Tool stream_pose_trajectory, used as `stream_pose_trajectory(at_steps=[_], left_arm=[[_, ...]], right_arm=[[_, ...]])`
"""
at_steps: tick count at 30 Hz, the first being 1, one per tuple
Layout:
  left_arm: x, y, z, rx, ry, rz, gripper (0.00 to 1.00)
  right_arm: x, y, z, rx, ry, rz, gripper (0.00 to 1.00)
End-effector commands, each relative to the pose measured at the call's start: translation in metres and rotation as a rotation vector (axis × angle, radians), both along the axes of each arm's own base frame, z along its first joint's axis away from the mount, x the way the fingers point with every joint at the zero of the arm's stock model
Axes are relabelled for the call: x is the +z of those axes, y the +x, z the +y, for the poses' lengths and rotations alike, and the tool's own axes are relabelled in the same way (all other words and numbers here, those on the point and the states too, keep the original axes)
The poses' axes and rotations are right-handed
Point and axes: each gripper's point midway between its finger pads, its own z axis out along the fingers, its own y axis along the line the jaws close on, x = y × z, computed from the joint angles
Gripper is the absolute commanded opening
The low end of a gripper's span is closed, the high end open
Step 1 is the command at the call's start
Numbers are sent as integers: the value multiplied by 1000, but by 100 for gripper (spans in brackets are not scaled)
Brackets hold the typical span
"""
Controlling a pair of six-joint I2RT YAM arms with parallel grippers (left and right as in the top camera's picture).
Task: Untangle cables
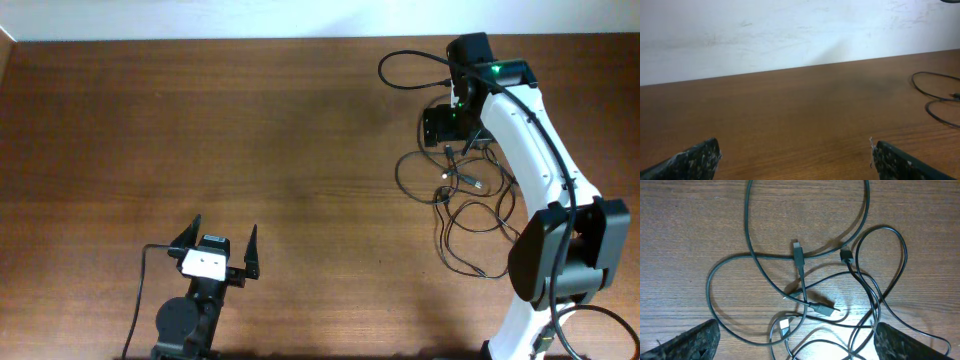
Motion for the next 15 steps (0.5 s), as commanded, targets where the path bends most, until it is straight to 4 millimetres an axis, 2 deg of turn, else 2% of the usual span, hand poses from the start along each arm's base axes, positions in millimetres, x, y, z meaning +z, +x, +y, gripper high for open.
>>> stream_pose_trajectory(at_steps=[1, 7, 12, 15], left_arm=[[-1, 0, 1, 8, 17, -4, 99], [-1, 0, 1, 9, 17, -4, 99], [-1, 0, 1, 8, 17, -4, 99], [-1, 0, 1, 8, 17, -4, 99]], right_arm=[[5, 2, 0, -5, 4, -14, 99], [-1, 2, 0, -5, 2, -2, 99], [38, 0, 0, -4, 16, -96, 98], [49, 0, 3, 2, 20, -125, 99]])
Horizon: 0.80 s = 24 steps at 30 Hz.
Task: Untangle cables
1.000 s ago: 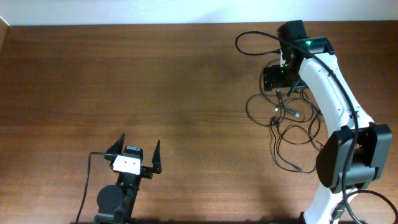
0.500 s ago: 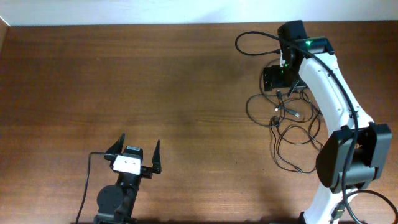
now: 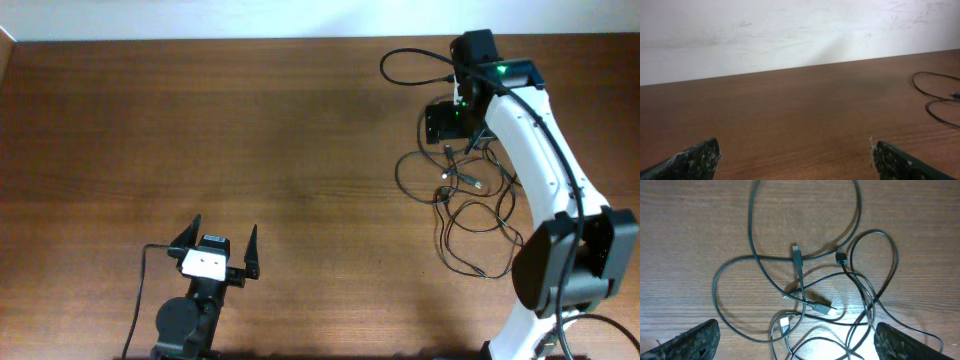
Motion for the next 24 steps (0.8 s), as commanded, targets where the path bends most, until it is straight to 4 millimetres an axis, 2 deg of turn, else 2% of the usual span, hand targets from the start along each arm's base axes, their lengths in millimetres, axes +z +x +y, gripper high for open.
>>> stream_pose_trajectory(at_steps=[1, 4, 10, 13, 17, 20, 24], left_arm=[[-1, 0, 1, 8, 17, -4, 99], [-1, 0, 1, 8, 17, -4, 99], [-1, 0, 1, 8, 17, -4, 99], [-1, 0, 1, 8, 17, -4, 99], [-1, 0, 1, 8, 17, -4, 99], [-1, 0, 1, 8, 17, -4, 99], [-1, 0, 1, 8, 17, -4, 99]], right_arm=[[37, 0, 3, 3, 16, -93, 99], [66, -6, 2, 3, 26, -164, 99], [173, -48, -4, 3, 66, -442, 99], [231, -88, -10, 3, 90, -611, 99], [292, -149, -19, 3, 120, -819, 99], [326, -200, -26, 3, 142, -967, 99], [355, -262, -35, 3, 166, -1132, 99]])
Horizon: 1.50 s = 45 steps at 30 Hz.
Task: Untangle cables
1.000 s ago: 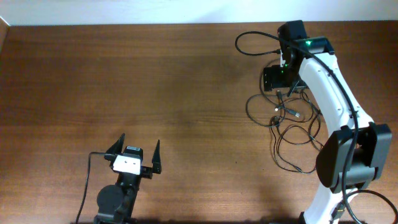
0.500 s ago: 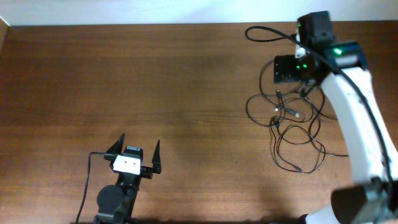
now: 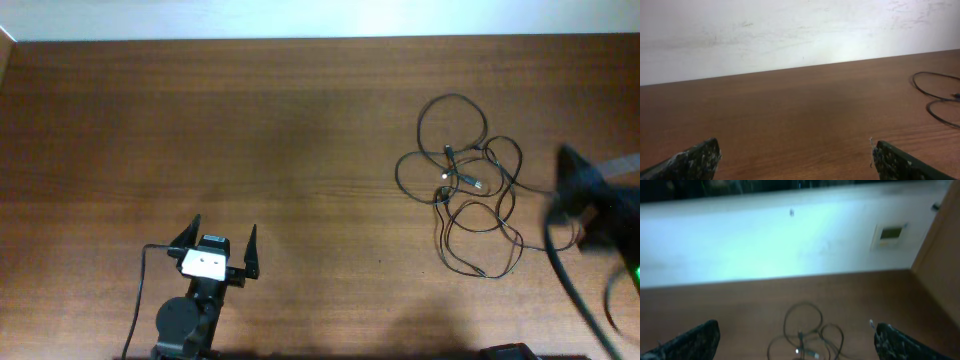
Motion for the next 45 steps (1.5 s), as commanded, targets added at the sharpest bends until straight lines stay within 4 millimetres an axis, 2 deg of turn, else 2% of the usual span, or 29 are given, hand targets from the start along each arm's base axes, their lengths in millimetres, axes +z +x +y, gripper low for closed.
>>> stream_pose_trajectory(at_steps=[1, 3, 7, 9, 12, 17, 20, 23, 28, 30, 33, 36, 38, 40, 42, 45], left_arm=[[-1, 0, 1, 4, 16, -4, 99], [0, 0, 1, 4, 16, -5, 99], [0, 0, 1, 5, 16, -5, 99], [0, 0, 1, 5, 16, -5, 99], [0, 0, 1, 4, 16, -5, 99], [0, 0, 1, 5, 16, -5, 99], [0, 0, 1, 5, 16, -5, 99], [0, 0, 1, 5, 16, -5, 99], [0, 0, 1, 5, 16, -5, 99], [0, 0, 1, 5, 16, -5, 99], [0, 0, 1, 5, 16, -5, 99], [0, 0, 1, 5, 16, -5, 99], [0, 0, 1, 5, 16, -5, 99], [0, 0, 1, 5, 16, -5, 99], [0, 0, 1, 5, 16, -5, 99], [0, 0, 1, 5, 16, -5, 99]], right_arm=[[23, -49, -6, 6, 24, -135, 99], [30, -72, -9, 6, 32, -193, 99], [29, -92, -12, 5, 36, -217, 98], [18, -103, -14, 5, 32, -191, 99], [-1, -125, -31, -76, 7, -155, 99], [-14, -151, -34, -70, 17, -201, 99], [-28, -162, -35, -70, 19, -212, 99], [-50, -166, -36, -75, 18, -210, 99], [-79, -145, -32, -87, 28, -277, 99], [-90, -124, -29, -86, 39, -355, 99], [-92, -88, -24, -82, 32, -470, 99], [-78, -56, 0, 28, -69, -660, 99], [-84, -39, 0, 14, -81, -740, 99], [-103, -23, -3, -8, -89, -764, 99], [-132, -5, -4, -13, -100, -756, 99], [-168, 12, -4, -12, -100, -723, 99]])
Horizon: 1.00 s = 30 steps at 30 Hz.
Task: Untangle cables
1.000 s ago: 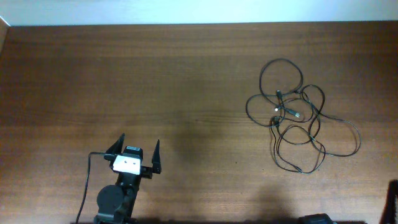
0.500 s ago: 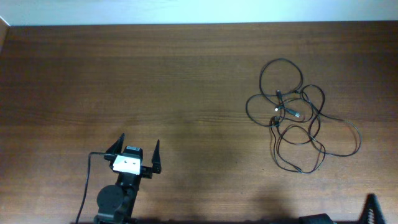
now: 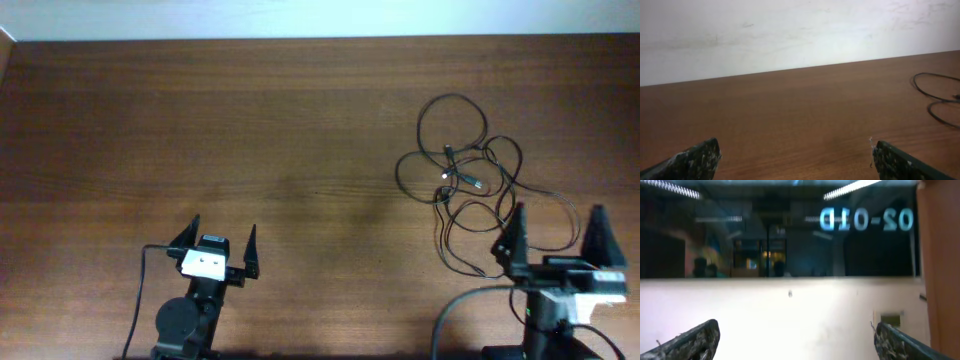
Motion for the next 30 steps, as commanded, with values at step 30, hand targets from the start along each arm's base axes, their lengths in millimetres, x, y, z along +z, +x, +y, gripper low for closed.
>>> stream_pose_trajectory(at_steps=[30], left_arm=[[-1, 0, 0, 1, 17, 0, 99]], right_arm=[[-183, 44, -1, -4, -16, 568, 99]])
